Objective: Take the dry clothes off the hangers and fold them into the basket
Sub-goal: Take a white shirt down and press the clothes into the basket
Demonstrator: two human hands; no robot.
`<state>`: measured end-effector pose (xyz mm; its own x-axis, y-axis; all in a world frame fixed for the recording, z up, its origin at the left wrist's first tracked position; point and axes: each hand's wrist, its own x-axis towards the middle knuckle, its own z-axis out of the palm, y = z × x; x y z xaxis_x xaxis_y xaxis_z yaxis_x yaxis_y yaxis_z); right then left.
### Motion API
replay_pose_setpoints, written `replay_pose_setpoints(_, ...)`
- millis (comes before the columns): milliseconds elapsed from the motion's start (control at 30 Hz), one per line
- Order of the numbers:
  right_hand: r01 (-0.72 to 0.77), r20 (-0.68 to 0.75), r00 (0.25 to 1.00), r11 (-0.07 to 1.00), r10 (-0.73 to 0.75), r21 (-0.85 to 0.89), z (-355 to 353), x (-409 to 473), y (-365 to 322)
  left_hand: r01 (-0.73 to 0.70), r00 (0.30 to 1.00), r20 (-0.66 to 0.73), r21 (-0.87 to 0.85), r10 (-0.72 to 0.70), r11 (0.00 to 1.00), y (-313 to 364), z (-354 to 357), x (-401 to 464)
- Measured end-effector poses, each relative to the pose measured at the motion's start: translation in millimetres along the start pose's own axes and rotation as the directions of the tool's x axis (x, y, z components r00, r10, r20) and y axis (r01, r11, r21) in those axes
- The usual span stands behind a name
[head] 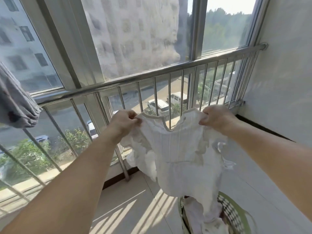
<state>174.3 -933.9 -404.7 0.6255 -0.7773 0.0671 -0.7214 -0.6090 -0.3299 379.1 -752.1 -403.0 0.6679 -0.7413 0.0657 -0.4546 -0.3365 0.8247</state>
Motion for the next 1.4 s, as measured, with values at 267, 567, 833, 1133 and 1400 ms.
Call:
replay_pose_setpoints(267, -0.055, -0.091, 0.994, 0.998, 0.055, 0.0, 11.6, -20.6, 61.5, 0.032, 0.997, 0.074, -0.016, -0.031, 0.999, 20.1, 78.2, -9.2)
replay_pose_setpoints(567, -0.219, -0.128, 0.964, 0.968, 0.234, 0.12, 20.6, -52.6, 132.3, 0.09, 0.985, 0.146, -0.007, -0.088, 0.996, 39.8, 169.6, -28.1)
replay_pose_setpoints(833, -0.285, -0.117, 0.944, 0.942, 0.308, 0.179, 21.5, -75.4, 183.4, 0.156, 0.972, 0.188, -0.06, -0.143, 0.986, 56.1, 236.3, -48.4)
replay_pose_setpoints(1133, -0.356, -0.101, 0.917, 0.906, 0.386, 0.23, 13.4, -87.5, 226.4, 0.239, 0.97, 0.09, -0.155, -0.227, 0.959, 72.4, 281.3, -67.4)
replay_pose_setpoints(1400, -0.321, -0.052, 0.935, 0.897, 0.352, 0.303, 14.7, -91.3, 241.2, 0.35, 0.935, 0.163, -0.294, -0.314, 0.889, 89.5, 309.8, -82.9)
